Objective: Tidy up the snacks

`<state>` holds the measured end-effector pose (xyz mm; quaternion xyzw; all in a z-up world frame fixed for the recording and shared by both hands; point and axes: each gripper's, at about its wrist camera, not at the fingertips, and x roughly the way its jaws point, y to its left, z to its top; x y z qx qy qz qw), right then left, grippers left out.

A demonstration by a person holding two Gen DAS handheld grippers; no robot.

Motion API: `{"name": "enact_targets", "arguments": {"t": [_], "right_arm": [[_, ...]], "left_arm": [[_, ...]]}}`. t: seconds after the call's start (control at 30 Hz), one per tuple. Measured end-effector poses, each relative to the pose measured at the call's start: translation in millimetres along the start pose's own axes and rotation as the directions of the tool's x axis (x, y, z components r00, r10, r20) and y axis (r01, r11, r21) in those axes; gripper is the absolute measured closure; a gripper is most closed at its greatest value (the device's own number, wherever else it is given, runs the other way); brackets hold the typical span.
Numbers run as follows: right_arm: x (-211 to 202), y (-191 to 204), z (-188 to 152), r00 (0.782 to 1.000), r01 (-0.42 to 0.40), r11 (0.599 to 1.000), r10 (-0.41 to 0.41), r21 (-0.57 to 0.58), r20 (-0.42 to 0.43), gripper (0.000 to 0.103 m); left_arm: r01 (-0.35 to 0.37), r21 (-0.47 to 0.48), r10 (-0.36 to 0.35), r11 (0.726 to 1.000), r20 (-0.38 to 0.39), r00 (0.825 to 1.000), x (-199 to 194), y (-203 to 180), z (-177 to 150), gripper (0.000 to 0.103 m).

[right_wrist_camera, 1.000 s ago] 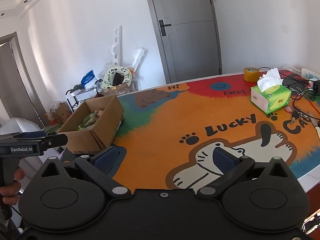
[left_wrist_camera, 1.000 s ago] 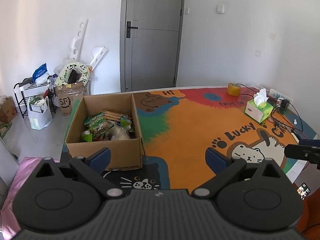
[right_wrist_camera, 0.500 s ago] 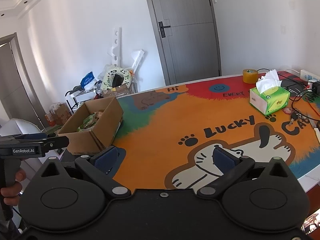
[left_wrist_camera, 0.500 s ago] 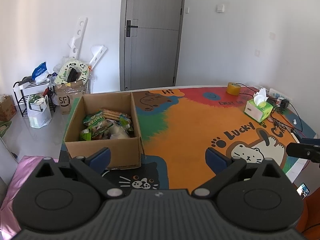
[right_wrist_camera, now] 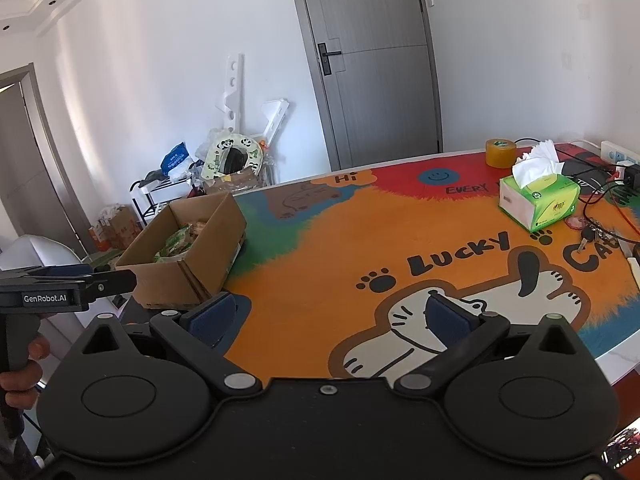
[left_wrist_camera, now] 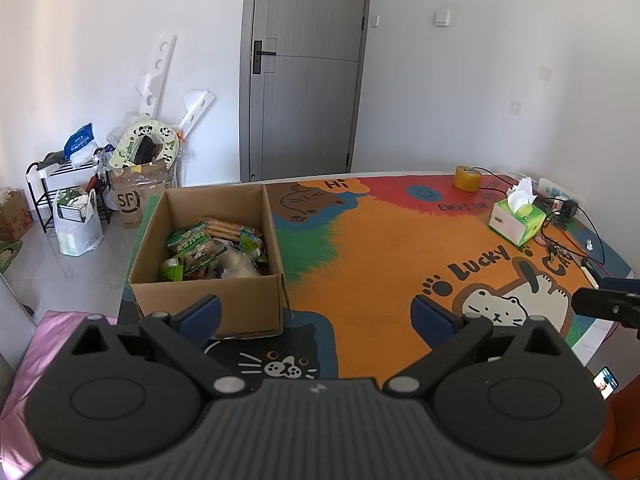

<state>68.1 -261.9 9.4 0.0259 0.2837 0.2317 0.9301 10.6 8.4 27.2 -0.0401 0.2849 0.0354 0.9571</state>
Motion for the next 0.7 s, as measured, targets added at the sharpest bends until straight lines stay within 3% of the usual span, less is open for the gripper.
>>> {"name": "enact_targets", "arguments": {"t": [0.7], "right_arm": [[0.7,1.7,-1.1,1.000,-0.001,1.000,0.001,0.001,-0.003,0.000]], "left_arm": [[0.002,-0.003,-0.002,1.000,0.003,1.000,0.6,0.5,0.2,0.003]]}}
